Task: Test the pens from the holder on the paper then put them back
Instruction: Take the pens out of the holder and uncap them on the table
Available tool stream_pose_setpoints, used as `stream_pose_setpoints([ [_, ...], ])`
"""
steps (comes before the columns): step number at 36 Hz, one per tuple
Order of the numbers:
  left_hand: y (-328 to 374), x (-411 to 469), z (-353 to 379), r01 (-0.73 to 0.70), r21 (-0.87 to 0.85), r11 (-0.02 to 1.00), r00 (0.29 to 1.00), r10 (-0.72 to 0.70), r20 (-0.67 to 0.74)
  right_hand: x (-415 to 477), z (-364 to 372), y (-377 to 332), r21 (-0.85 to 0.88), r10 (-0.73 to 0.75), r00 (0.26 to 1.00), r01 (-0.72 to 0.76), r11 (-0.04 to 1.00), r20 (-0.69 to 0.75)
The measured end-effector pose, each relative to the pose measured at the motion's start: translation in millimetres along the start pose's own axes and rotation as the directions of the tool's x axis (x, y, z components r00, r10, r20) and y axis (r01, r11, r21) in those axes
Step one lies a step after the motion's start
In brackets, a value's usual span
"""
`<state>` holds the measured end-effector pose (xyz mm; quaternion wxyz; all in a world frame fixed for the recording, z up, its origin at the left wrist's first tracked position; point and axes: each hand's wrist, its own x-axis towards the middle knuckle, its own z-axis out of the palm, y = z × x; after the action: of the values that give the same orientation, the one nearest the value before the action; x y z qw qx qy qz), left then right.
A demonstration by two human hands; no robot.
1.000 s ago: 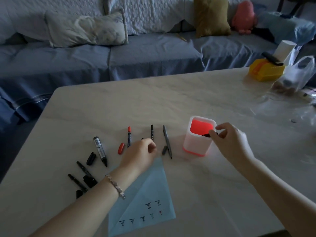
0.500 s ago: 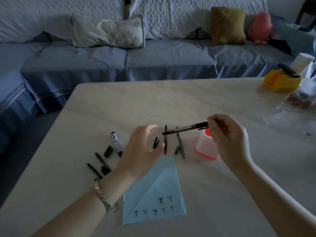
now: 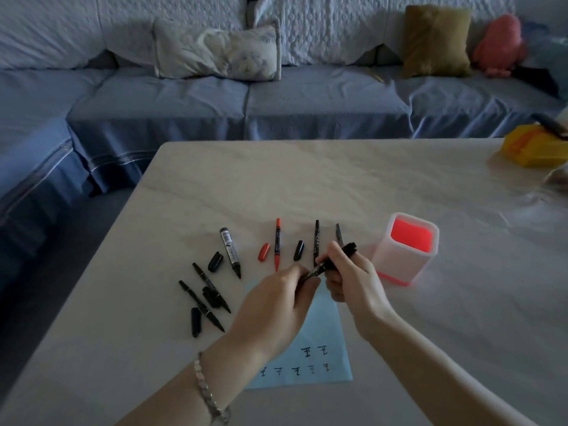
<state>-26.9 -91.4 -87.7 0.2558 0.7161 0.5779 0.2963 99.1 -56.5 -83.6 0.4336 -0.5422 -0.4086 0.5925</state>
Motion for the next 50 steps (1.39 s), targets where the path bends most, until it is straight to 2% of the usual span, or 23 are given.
stream_pose_setpoints([
  [4,0.0,-4.4,8.6,0.091,0.069,0.993,0.996,-0.092,0.000,7.6,-0.3,6.3,0.005,0.095,0.994,-0.095,0.995,-0.060],
  [8,-3.0,-8.7,15.5,0.232,0.043,0.972,0.969,-0.235,0.082,17.1,-1.5,22.7,0.058,0.161,0.980,-0.155,0.986,-0.120],
  [10,-12.4,-16.0,16.0,0.344,-0.041,0.938,0.930,-0.334,0.157,27.7,-14.9,25.8,0.166,0.194,0.952,-0.157,0.974,-0.237],
  [12,-27.4,-25.6,13.2,0.443,-0.082,0.893,0.882,-0.417,0.220,37.8,-38.9,24.3,0.196,0.207,0.921,-0.147,0.970,-0.331],
  [14,-42.5,-31.2,9.5,0.499,-0.056,0.865,0.848,-0.473,0.241,41.2,-59.2,25.0,0.117,0.225,0.930,-0.199,0.973,-0.290],
  [16,-50.9,-31.9,9.1,0.527,-0.054,0.848,0.832,-0.502,0.235,38.6,-66.1,31.5,-0.044,0.273,0.942,-0.287,0.957,-0.193],
  [20,-41.4,-24.4,11.2,0.472,-0.072,0.879,0.872,-0.453,0.186,40.5,-71.0,48.1,-0.392,0.306,0.937,-0.349,0.851,-0.169],
  [24,-36.0,-15.7,13.6,0.466,-0.081,0.881,0.880,-0.451,0.152,43.9,-89.3,57.8,-0.538,0.224,0.960,-0.280,0.795,-0.167],
  [27,-35.8,-12.6,18.7,0.501,-0.117,0.858,0.859,-0.476,0.189,42.8,-99.9,59.5,-0.710,0.119,0.979,-0.201,0.675,-0.164],
  [29,-34.4,-11.3,21.0,0.513,-0.147,0.846,0.851,-0.479,0.214,44.1,-102.9,61.2,-0.757,0.098,0.982,-0.188,0.626,-0.163],
  [35,-29.6,-12.3,23.4,0.512,-0.274,0.814,0.856,-0.459,0.238,41.5,-110.8,72.7,-0.645,0.031,0.973,-0.176,0.744,-0.230],
  [37,-29.0,-13.4,22.7,0.513,-0.314,0.799,0.857,-0.457,0.238,37.5,-110.9,74.5,-0.689,-0.063,0.971,-0.118,0.716,-0.231],
  [40,-28.4,-15.5,21.4,0.511,-0.355,0.783,0.860,-0.464,0.214,26.7,-108.2,72.3,-0.740,-0.300,0.926,0.033,0.672,-0.231],
  [42,-25.1,-16.5,20.3,0.501,-0.367,0.784,0.865,-0.464,0.189,14.1,-101.2,65.7,-0.755,-0.454,0.879,0.196,0.626,-0.148],
  [43,-22.5,-16.5,20.3,0.489,-0.369,0.791,0.872,-0.456,0.178,7.9,-96.2,62.1,-0.764,-0.504,0.862,0.289,0.576,-0.054],
  [45,-15.1,-15.8,21.2,0.446,-0.359,0.820,0.894,-0.421,0.151,-4.5,-81.7,55.7,-0.791,-0.477,0.855,0.430,0.435,0.202],
  [47,-5.3,-15.1,23.3,0.394,-0.332,0.857,0.919,-0.374,0.127,-11.1,-66.3,57.2,-0.804,-0.411,0.809,0.542,0.244,0.420],
  [48,-0.1,-14.9,24.6,0.362,-0.312,0.878,0.932,-0.342,0.119,-12.1,-59.6,59.0,-0.794,-0.412,0.775,0.583,0.172,0.479],
  [50,8.9,-15.5,26.6,0.298,-0.273,0.915,0.954,-0.278,0.108,-12.1,-49.8,62.7,-0.769,-0.458,0.728,0.624,0.135,0.510],
])
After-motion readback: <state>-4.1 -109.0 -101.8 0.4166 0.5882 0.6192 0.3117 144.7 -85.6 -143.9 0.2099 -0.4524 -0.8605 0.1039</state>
